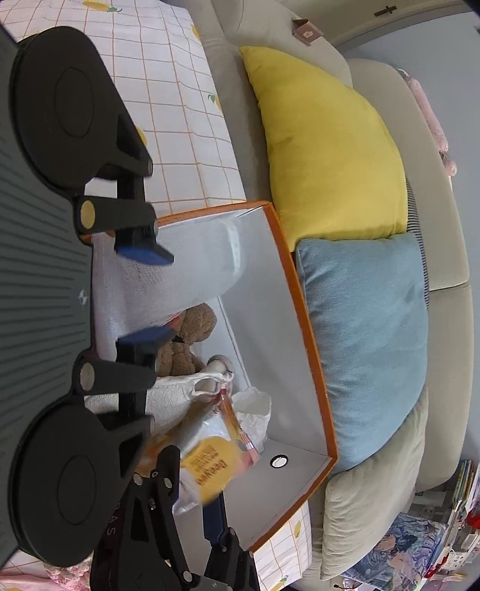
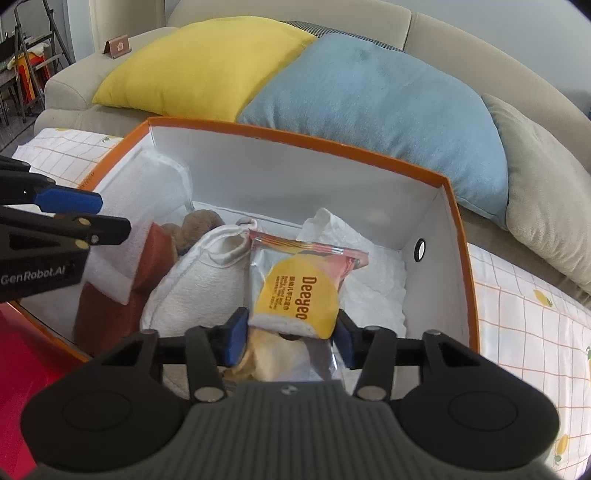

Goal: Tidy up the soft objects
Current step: 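Carry the mesh bag and snack bag into the orange box and open both tools, then withdraw both tools from the box toward the pink cloth and ribbon bag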

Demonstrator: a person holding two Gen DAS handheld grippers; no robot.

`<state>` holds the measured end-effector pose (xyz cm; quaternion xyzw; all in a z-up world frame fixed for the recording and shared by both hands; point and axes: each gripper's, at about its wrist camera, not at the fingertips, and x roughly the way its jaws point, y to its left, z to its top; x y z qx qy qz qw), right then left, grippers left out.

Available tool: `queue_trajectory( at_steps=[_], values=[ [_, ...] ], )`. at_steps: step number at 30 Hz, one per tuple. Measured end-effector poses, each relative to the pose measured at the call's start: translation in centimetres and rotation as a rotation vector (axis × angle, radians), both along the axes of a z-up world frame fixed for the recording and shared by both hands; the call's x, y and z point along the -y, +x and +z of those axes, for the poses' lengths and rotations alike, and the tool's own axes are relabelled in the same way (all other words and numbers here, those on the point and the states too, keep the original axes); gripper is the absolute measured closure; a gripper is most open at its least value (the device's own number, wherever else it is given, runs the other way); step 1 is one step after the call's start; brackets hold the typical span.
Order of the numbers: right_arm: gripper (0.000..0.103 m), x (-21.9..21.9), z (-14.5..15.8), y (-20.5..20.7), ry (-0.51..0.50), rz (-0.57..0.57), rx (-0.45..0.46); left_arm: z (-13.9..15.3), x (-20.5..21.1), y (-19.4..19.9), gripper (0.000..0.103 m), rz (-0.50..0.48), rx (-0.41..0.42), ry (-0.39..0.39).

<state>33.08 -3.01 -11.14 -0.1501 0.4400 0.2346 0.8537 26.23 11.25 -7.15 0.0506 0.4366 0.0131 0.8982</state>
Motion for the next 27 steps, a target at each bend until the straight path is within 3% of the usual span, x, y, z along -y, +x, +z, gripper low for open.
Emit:
queue_trajectory(
  at_steps=[1, 6, 10, 16, 27],
  values=[
    [0.050, 0.0, 0.3, -0.1, 0.005, 0.001, 0.009, 0.2, 0.0, -0.2, 0.044, 0.005, 0.004, -0.006],
    [0.042, 0.6, 2.2, -0.9, 0.021, 0.001, 0.046, 1.7, -0.2, -1.2, 0.042, 0.019, 0.036, -0.035],
    [0.034, 1.8, 4.5, -2.5, 0.051, 0.003, 0.103, 3.7, 0.1, -3.1, 0.038, 0.030, 0.108, -0.046],
    [0.027, 5.1, 7.4, -7.3, 0.123, -0.027, 0.203, 6.8, 1.8, -7.7, 0.035, -0.036, 0.234, -0.072],
    [0.025, 12.6, 6.3, -17.3, 0.164, -0.184, 0.246, 7.5, 5.5, -15.2, 0.035, -0.082, 0.257, -0.209]
  ],
)
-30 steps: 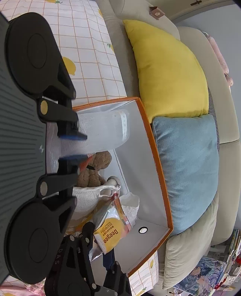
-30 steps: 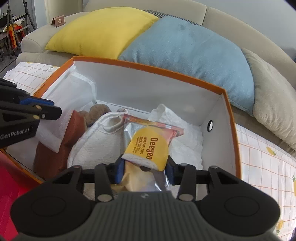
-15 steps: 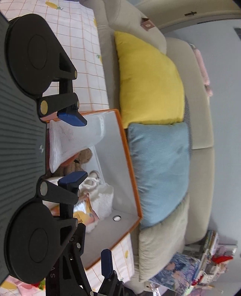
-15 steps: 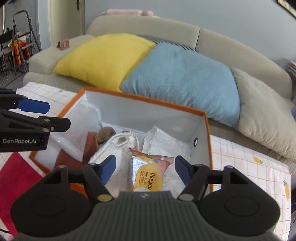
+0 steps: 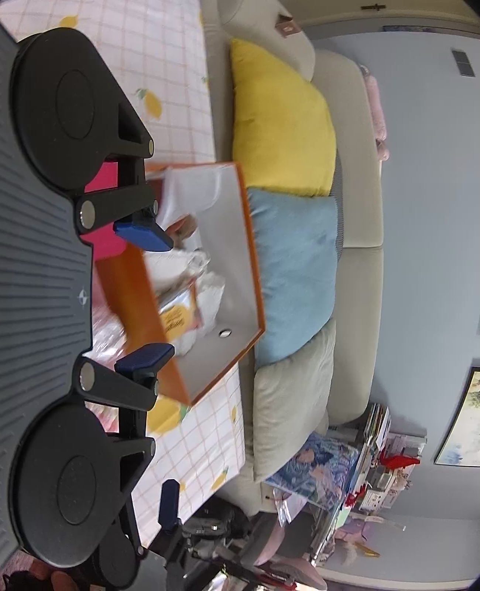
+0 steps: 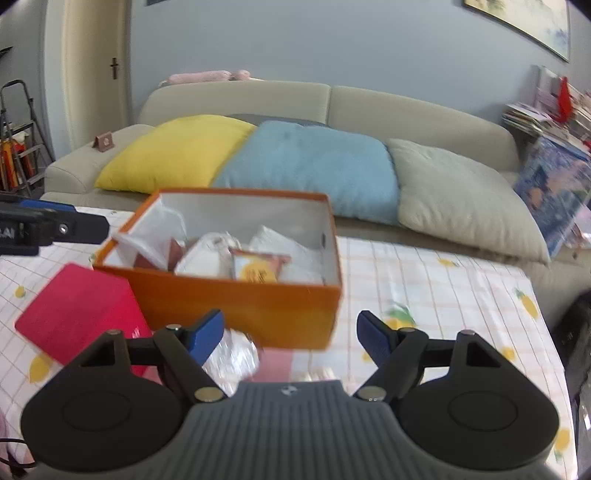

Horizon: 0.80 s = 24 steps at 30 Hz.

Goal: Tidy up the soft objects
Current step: 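Withdraw both tools from the box toward the pink cloth and ribbon bag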

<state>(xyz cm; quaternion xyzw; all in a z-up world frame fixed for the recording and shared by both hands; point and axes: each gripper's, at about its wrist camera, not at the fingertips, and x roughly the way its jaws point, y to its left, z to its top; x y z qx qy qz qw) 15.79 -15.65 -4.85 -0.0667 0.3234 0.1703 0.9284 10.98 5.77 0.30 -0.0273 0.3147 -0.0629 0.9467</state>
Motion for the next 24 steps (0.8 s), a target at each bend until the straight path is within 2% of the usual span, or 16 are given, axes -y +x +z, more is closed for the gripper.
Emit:
queue_trajectory(
  at_steps=[4, 8, 14, 20, 24],
  values=[
    [0.025, 2.3, -1.3, -2.6, 0.011, -0.063, -0.033, -1.2, 1.1, -1.9, 0.035, -0.020, -0.030, -0.025],
    [0.024, 4.0, -2.5, -4.5, -0.001, -0.113, -0.054, -3.2, 2.3, -3.5, 0.035, -0.064, -0.085, -0.014],
    [0.024, 5.3, -4.8, -6.3, 0.007, -0.152, -0.152, -6.2, 3.8, -5.3, 0.036, -0.071, -0.183, -0.009],
    [0.024, 5.0, -6.8, -6.8, -0.018, -0.143, -0.246, -8.0, 4.9, -6.5, 0.036, -0.097, -0.250, 0.006],
    [0.024, 4.6, -7.4, -6.8, -0.035, -0.131, -0.269, -8.3, 4.9, -6.5, 0.036, -0.090, -0.258, 0.008]
  ],
)
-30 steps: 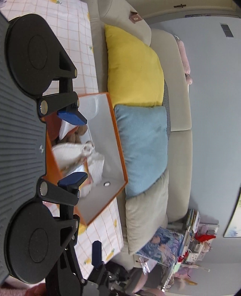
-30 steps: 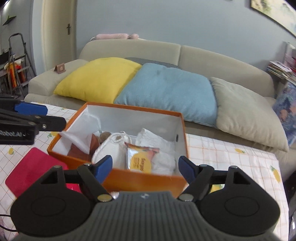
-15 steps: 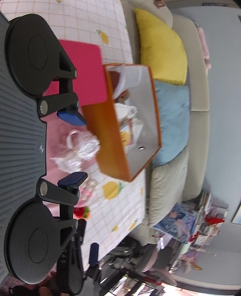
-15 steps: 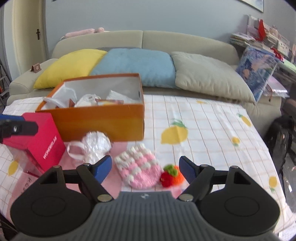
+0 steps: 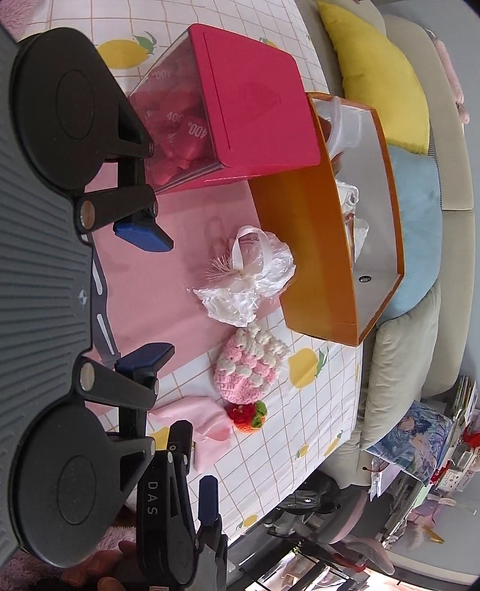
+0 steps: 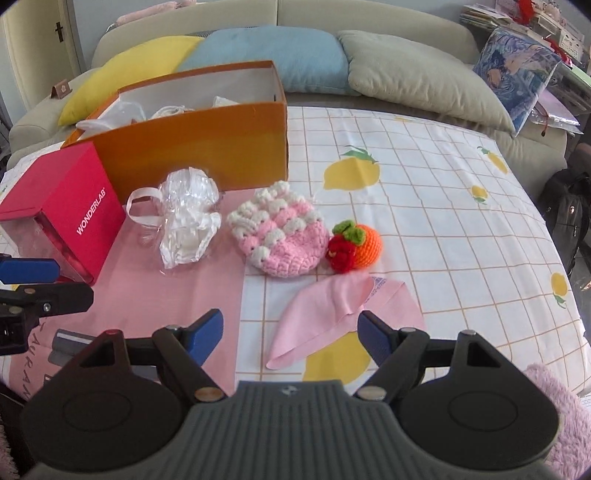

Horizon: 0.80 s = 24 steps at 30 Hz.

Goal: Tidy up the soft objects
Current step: 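Withdraw both tools from the box toward the pink cloth and ribbon bag, then grasp the clear ribbon-tied bag with the left tool while the right tool grasps the pink cloth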

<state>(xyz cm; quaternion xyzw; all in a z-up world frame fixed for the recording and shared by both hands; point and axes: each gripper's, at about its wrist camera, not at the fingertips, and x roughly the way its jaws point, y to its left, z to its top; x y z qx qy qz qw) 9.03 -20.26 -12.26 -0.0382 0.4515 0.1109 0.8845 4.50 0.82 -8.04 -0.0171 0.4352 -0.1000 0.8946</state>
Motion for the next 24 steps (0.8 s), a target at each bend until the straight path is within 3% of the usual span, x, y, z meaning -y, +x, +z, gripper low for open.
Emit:
queue_trajectory(
  at_steps=[10, 17, 21, 24],
  values=[
    [0.024, 0.7, -0.7, 1.7, 0.000, -0.056, -0.007, -0.6, 0.6, 1.7, 0.036, -0.005, 0.010, 0.005],
    [0.016, 2.2, -2.3, 3.8, 0.007, -0.138, -0.039, -1.2, 1.3, 3.3, 0.035, -0.033, 0.011, 0.002],
    [0.016, 2.8, -3.3, 4.7, 0.006, -0.171, -0.061, -1.7, 2.1, 4.6, 0.031, -0.039, 0.018, 0.030],
    [0.011, 3.2, -3.8, 5.2, 0.006, -0.197, -0.069, -2.1, 2.7, 5.8, 0.020, -0.016, 0.039, 0.094]
  ],
)
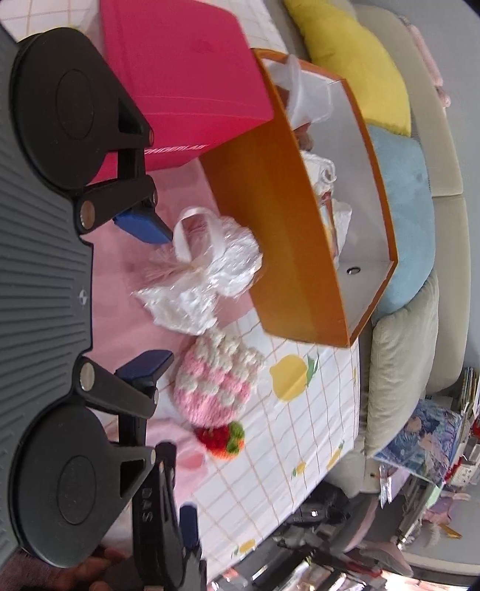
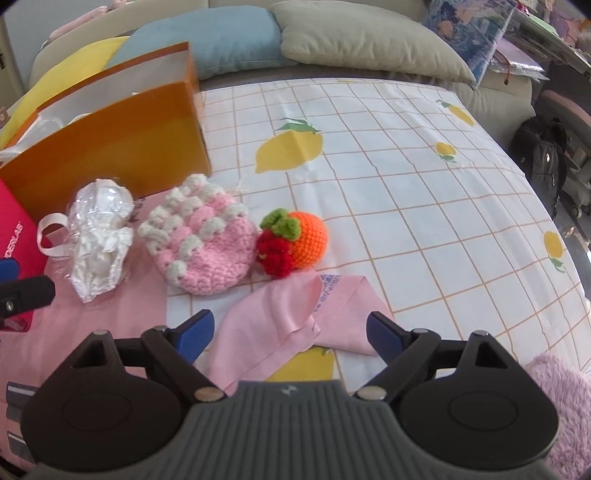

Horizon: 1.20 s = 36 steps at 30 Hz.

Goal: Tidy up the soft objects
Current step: 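Grasp the clear ribbon-tied bag with the left tool while the right tool grasps the pink cloth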

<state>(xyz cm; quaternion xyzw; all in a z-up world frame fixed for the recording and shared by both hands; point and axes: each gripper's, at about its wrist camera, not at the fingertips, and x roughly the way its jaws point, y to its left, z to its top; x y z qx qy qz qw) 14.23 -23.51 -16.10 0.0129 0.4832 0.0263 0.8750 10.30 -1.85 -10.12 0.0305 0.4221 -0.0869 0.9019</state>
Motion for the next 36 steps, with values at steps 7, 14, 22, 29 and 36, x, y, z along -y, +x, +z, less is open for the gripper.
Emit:
queue_trajectory(
  at_steps=[7, 14, 22, 29, 36],
  values=[
    [0.007, 1.3, -1.7, 1.2, -0.010, -0.072, -0.032, -2.0, 0.2, 3.4, 0.016, 0.111, -0.056, -0.062],
    [0.002, 1.5, -3.2, 1.6, 0.000, -0.099, -0.090, -3.6, 1.1, 5.3, 0.015, 0.185, -0.102, -0.029],
    [0.011, 0.5, -3.3, 1.2, -0.034, -0.036, -0.056, -4.9, 1.5, 6.8, 0.019, 0.210, -0.152, -0.031],
    [0.055, -0.5, -2.5, 0.7, -0.017, 0.049, 0.009, -5.6, 1.9, 6.6, 0.053, 0.135, -0.166, 0.021],
    [0.094, -0.8, -2.3, 0.7, -0.003, 0.089, 0.030, -5.2, 1.0, 5.4, 0.064, 0.118, -0.143, 0.021]
  ],
)
